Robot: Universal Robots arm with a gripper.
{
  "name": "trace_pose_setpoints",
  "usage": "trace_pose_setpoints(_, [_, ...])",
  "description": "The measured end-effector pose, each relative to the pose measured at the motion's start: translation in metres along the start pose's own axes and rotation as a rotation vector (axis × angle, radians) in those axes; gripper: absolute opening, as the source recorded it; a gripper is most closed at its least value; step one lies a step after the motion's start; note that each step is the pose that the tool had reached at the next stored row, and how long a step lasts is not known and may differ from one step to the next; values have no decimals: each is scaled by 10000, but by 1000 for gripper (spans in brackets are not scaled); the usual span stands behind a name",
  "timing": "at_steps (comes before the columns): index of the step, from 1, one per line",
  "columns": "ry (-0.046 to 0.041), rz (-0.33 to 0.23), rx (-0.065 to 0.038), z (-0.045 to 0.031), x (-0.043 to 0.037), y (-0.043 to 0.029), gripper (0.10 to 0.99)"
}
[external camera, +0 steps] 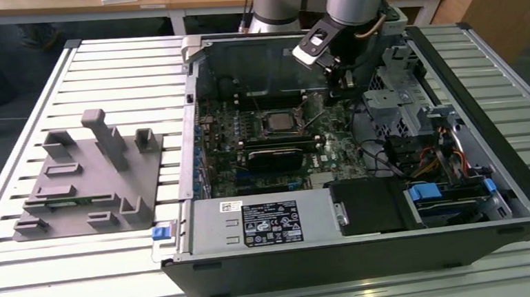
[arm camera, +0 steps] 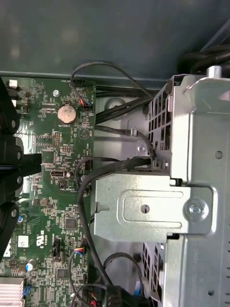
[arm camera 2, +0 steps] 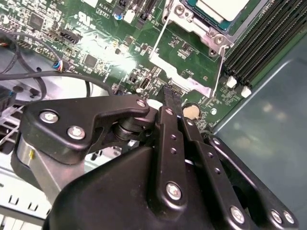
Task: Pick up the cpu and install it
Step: 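Close the cpu cover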
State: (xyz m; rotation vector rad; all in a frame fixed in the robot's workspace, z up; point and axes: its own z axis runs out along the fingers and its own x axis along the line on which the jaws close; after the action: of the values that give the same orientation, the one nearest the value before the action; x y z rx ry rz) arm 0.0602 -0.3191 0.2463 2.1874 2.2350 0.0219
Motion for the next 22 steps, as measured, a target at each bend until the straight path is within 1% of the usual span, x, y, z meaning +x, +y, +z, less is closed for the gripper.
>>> trace_pose_setpoints(4, [0, -1, 8, 58, 1, -1, 106])
trace_pose_setpoints(6, [-1, -1, 7, 67, 2, -8, 106])
trace_pose_setpoints(11, [14, 0, 8, 64, 3, -102, 106])
trace_pose_setpoints(15, [29, -1, 7, 50, 5, -159, 106])
trace_pose_setpoints(22, [44, 1, 7, 39, 7, -284, 106])
